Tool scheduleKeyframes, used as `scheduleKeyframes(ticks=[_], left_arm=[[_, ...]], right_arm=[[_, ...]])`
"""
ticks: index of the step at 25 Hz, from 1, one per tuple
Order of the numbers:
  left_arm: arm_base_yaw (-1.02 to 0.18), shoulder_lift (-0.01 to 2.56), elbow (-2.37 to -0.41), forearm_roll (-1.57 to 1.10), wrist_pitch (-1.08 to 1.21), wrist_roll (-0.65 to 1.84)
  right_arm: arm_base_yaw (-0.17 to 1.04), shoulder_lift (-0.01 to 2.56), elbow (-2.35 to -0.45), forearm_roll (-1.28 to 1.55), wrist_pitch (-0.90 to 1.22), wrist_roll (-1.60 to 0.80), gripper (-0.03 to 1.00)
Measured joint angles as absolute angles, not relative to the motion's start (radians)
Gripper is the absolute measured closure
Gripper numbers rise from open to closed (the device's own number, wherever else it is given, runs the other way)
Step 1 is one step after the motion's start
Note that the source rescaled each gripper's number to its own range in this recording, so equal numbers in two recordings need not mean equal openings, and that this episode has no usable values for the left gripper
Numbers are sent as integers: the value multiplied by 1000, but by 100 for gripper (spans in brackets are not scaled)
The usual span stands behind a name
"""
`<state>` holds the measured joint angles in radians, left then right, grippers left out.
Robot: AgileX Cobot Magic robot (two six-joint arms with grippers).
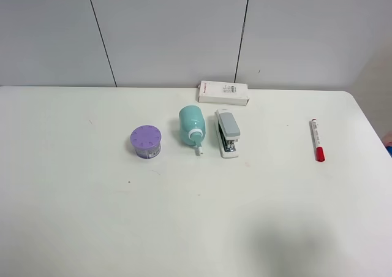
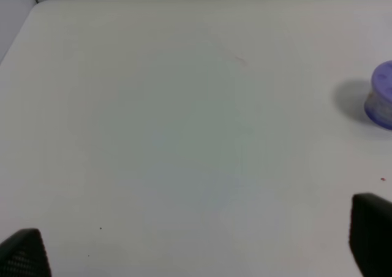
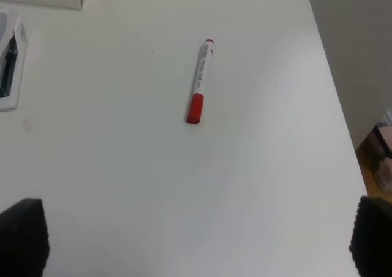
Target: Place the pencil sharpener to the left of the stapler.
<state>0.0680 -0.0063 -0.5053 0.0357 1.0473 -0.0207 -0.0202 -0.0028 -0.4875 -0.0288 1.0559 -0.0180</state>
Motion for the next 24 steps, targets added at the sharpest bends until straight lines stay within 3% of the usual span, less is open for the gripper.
scheduleKeyframes(ticks=[24], left_arm=[[68, -6, -505, 36, 1047, -21]], right_arm=[[-20, -3, -487, -31, 1056, -13, -3]])
